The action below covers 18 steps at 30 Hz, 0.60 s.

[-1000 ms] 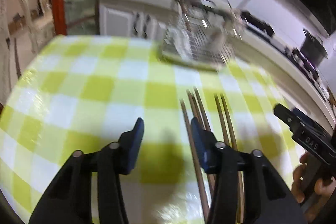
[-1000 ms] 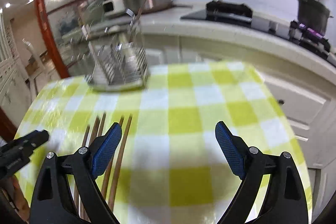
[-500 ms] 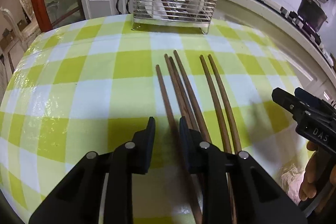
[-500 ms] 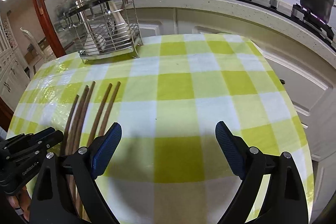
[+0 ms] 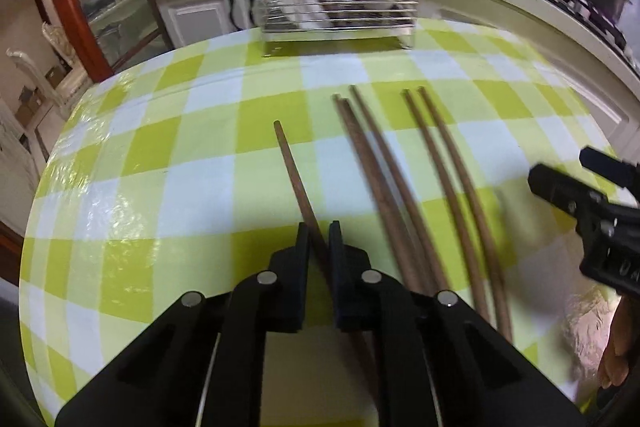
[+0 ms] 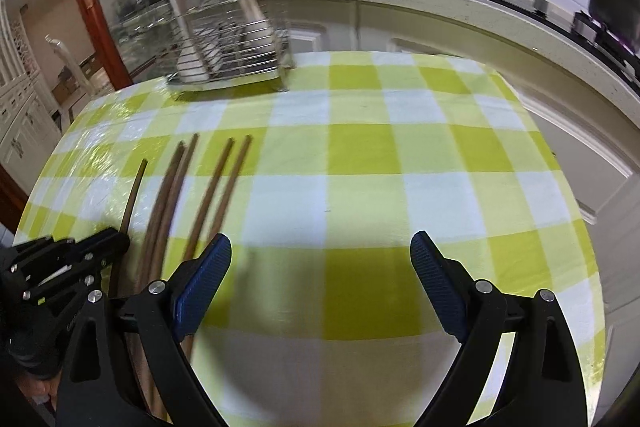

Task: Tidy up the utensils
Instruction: 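Grasp another chopstick with the left tool while the right tool grasps one too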

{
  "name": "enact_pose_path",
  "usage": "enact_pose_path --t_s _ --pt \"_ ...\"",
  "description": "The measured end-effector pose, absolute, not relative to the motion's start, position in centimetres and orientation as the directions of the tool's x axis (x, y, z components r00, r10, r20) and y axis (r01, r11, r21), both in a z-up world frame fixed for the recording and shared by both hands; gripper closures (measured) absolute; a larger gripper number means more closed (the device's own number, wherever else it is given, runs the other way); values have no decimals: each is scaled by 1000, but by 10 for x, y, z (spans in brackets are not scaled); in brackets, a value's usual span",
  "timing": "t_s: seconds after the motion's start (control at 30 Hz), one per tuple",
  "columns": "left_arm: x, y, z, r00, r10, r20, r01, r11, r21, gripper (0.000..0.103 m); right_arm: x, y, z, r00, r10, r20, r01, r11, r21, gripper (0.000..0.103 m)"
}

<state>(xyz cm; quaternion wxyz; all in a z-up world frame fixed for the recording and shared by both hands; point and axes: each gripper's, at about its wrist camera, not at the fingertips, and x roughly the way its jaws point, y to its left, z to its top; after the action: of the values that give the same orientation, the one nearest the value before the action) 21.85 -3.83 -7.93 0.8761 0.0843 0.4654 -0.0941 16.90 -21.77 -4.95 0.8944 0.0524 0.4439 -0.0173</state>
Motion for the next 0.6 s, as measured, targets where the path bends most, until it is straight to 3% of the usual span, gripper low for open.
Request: enact_pose_path --t_s 0.17,0.4,0.6 --pt "226 -8 -79 559 -62 -827 189 981 54 93 178 -200 -55 586 7 -810 66 996 56 18" --pt "230 19 -78 570 -55 -820 147 988 36 93 189 -188 -63 558 -17 -830 72 997 28 30" --pt "229 25 -78 577 -52 -815 145 989 39 93 195 -181 -66 550 -21 -835 65 998 18 34"
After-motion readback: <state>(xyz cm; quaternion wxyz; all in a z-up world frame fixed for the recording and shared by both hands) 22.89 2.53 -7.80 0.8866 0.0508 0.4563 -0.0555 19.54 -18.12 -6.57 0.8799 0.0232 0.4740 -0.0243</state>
